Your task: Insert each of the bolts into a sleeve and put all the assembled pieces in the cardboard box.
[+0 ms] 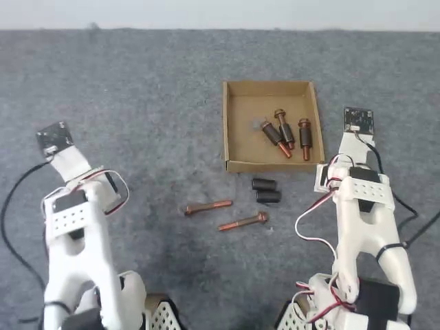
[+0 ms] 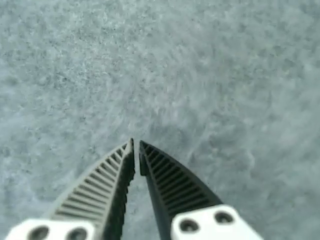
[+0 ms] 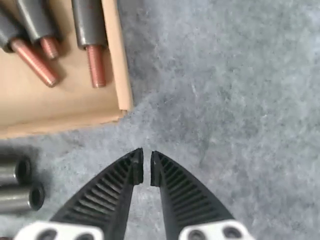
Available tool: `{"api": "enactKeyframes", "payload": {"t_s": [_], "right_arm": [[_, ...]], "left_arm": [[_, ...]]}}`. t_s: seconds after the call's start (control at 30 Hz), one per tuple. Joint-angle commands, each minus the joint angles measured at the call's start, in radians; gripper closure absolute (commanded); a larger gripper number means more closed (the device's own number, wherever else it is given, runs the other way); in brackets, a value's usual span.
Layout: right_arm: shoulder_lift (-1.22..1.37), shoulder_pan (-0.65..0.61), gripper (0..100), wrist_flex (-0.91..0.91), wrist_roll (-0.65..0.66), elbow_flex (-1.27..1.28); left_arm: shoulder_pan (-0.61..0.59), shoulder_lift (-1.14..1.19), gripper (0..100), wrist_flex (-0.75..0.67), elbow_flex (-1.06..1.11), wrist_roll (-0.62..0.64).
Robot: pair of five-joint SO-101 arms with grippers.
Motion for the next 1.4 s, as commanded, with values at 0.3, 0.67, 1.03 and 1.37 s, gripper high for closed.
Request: {"api": "enactKeyframes", "payload": {"t_s": [0.3, 0.67, 1.03, 1.37], "right_arm": [[-0.050, -0.257, 98.8, 0.076, 0.623, -0.044], [-0.038, -0.417, 86.4, 0.205, 0.690, -0.152], [-0.022, -0.476, 86.7, 0.263, 0.922, -0.138], [0.248, -0.493, 87.2, 0.081, 0.961, -0.141]], "left_arm": [[-0.051, 0.175, 99, -0.203, -0.097, 0.153], [-0.052, 0.302, 99, -0.144, -0.217, 0.155], [-0.052, 0.311, 99, -0.143, -0.220, 0.150], [-0.052, 0.311, 99, -0.143, -0.220, 0.150]]}}
